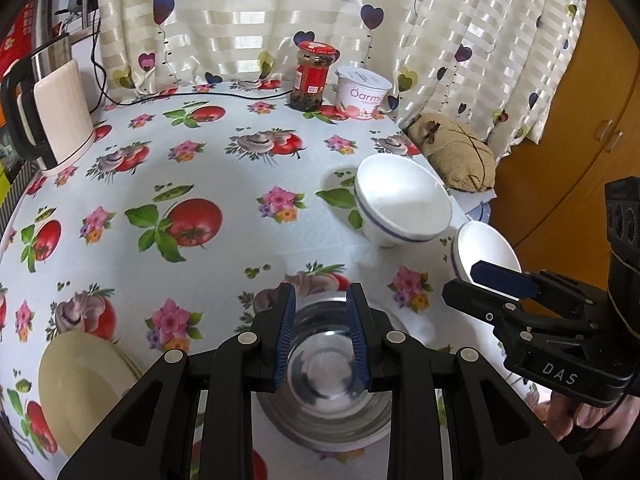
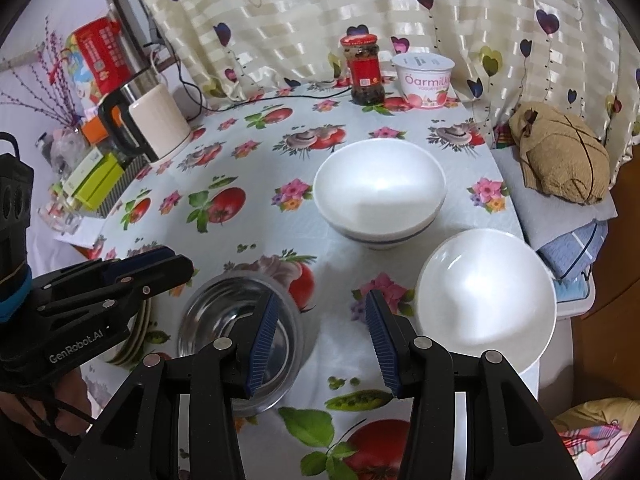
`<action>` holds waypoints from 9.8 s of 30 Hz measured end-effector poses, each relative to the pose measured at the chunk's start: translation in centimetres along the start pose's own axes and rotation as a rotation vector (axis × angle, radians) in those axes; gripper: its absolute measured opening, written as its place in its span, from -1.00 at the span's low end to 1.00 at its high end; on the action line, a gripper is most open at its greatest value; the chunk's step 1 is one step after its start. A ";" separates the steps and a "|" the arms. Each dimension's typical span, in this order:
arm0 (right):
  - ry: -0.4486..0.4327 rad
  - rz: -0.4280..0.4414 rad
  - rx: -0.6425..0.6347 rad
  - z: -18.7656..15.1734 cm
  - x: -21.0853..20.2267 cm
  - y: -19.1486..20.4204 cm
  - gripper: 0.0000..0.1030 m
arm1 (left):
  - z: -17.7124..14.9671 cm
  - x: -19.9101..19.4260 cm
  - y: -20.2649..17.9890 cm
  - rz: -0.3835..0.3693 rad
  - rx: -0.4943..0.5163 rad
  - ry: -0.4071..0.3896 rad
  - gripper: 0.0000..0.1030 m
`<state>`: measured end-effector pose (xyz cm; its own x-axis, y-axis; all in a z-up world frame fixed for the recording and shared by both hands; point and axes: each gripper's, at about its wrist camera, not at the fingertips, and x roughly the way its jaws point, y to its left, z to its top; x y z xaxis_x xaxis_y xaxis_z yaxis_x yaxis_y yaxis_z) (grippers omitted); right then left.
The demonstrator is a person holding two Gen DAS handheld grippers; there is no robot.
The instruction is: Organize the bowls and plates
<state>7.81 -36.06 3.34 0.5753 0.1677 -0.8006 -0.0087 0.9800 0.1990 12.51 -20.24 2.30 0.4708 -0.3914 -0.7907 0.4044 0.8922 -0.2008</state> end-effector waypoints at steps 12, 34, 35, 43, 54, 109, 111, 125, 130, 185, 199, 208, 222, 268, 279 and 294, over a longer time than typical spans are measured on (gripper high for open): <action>-0.021 -0.033 0.022 2.1 0.2 -2.5 -0.12 | 2.7 1.9 -1.4 -0.048 0.004 -0.007 -0.47; -0.014 -0.087 0.063 5.8 3.2 -6.9 -0.53 | 6.2 7.2 -2.7 -0.112 -0.021 0.041 -0.47; -0.012 -0.088 0.065 5.8 3.4 -7.1 -0.53 | 6.2 7.5 -2.7 -0.115 -0.022 0.045 -0.47; 0.011 -0.086 0.081 6.3 4.8 -8.0 -0.61 | 6.6 9.0 -2.6 -0.127 -0.036 0.067 -0.47; 0.035 -0.081 0.096 6.5 6.1 -8.5 -0.65 | 6.6 10.4 -2.6 -0.131 -0.037 0.096 -0.65; -0.017 -0.010 0.024 0.9 -1.1 2.1 -0.66 | -1.5 -2.1 1.0 -0.056 -0.083 0.020 -0.67; -0.010 -0.004 0.022 0.4 -1.1 2.7 -0.66 | -2.0 -2.3 1.3 -0.051 -0.087 0.025 -0.67; 0.053 0.017 0.022 -2.1 0.3 3.7 -0.66 | -4.5 -1.8 2.0 -0.025 -0.099 0.070 -0.67; 0.075 0.020 0.022 -2.6 1.0 3.6 -0.66 | -4.9 -1.5 2.0 -0.021 -0.101 0.080 -0.67; -0.001 -0.001 -0.036 -1.8 -2.4 4.3 -0.30 | -3.3 -4.8 0.0 0.045 0.001 -0.072 -0.66; -0.052 -0.006 -0.025 -1.4 -4.6 3.7 -0.29 | -2.4 -5.8 -2.0 0.041 0.049 -0.108 -0.66; -0.059 -0.007 -0.005 -1.6 -4.9 2.8 -0.29 | -2.3 -5.2 -2.7 0.041 0.065 -0.096 -0.66; -0.067 -0.012 0.033 -1.7 -5.0 0.8 -0.29 | -1.8 -3.6 -4.2 0.035 0.094 -0.068 -0.66; -0.054 -0.174 0.298 -3.2 -3.6 -13.2 -0.29 | 1.7 7.6 -11.5 -0.217 0.073 0.143 -0.66; -0.038 -0.174 0.316 -3.5 -2.3 -14.3 -0.33 | 1.7 9.5 -11.6 -0.214 0.057 0.169 -0.66; -0.019 -0.155 0.315 -3.7 -1.3 -14.1 -0.66 | 1.5 10.6 -11.9 -0.221 0.063 0.189 -0.66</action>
<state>4.20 -49.70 -0.55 0.5651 0.0150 -0.8249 0.3306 0.9119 0.2431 13.87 -35.38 -2.77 0.2138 -0.5202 -0.8268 0.5313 0.7722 -0.3484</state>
